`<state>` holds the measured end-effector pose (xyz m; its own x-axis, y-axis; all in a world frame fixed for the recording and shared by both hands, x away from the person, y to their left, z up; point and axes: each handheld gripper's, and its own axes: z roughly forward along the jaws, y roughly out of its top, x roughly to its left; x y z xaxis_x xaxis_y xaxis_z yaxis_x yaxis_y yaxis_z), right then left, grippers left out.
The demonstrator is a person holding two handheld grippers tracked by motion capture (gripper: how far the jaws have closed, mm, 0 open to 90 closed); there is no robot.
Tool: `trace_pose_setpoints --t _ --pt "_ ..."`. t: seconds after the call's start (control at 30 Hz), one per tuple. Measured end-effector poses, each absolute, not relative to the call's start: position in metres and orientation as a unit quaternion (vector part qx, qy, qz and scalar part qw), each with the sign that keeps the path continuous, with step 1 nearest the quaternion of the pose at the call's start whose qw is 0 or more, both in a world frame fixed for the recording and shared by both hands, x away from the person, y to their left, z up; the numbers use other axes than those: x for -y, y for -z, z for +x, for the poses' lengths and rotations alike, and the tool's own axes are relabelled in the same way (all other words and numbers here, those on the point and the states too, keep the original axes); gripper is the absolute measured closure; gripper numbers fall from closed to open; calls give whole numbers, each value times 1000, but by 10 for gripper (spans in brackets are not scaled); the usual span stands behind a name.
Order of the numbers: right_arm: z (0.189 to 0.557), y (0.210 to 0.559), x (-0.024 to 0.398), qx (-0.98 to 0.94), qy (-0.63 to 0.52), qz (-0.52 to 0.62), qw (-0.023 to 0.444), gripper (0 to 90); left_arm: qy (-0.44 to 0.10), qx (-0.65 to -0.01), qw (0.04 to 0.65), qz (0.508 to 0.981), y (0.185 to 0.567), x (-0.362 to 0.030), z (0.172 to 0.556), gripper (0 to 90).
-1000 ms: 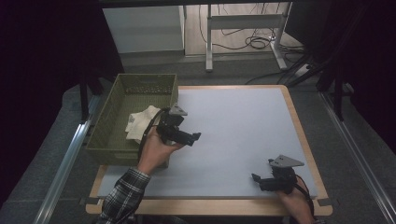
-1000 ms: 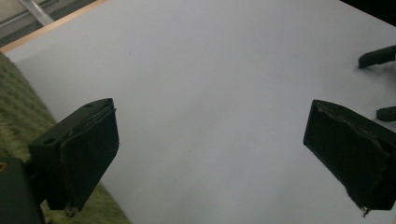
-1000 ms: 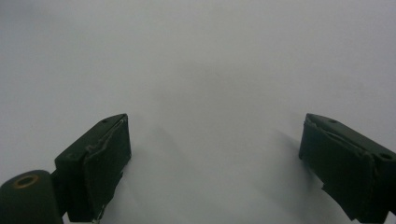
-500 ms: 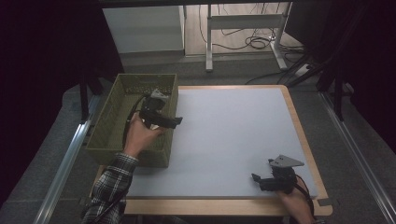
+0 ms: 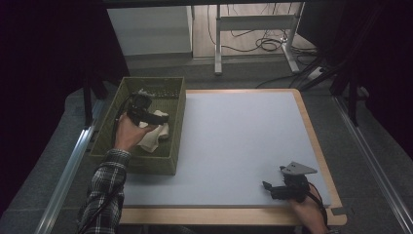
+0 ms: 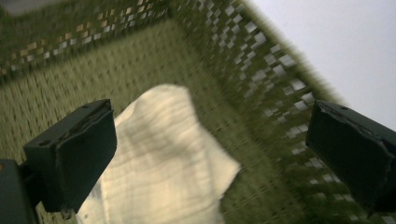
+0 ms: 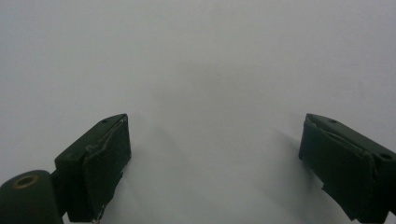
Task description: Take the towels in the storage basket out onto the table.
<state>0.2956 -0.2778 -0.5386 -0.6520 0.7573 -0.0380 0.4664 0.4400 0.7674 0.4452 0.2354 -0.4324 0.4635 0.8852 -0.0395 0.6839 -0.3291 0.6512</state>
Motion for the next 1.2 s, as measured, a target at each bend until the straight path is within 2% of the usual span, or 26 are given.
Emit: trace_pose_setpoints --t 0.5,0.6,0.83,0.93,1.03,1.2 --pt "296 539 278 -826 -378 370 192 92 -109 -527 186 822 483 -252 484 49" --pt "296 539 278 -826 -378 370 192 92 -73 -530 147 832 494 -250 493 52" --pt "296 539 278 -827 -378 369 193 92 -28 -529 95 843 507 -238 499 80" --pt "296 539 278 -827 -378 369 193 92 -3 -543 98 834 507 -240 501 177" --pt "296 539 278 -827 -378 369 193 92 1 -553 101 827 504 -245 499 326" --pt "296 539 278 -827 -378 369 193 92 -5 -547 97 832 500 -246 495 660"
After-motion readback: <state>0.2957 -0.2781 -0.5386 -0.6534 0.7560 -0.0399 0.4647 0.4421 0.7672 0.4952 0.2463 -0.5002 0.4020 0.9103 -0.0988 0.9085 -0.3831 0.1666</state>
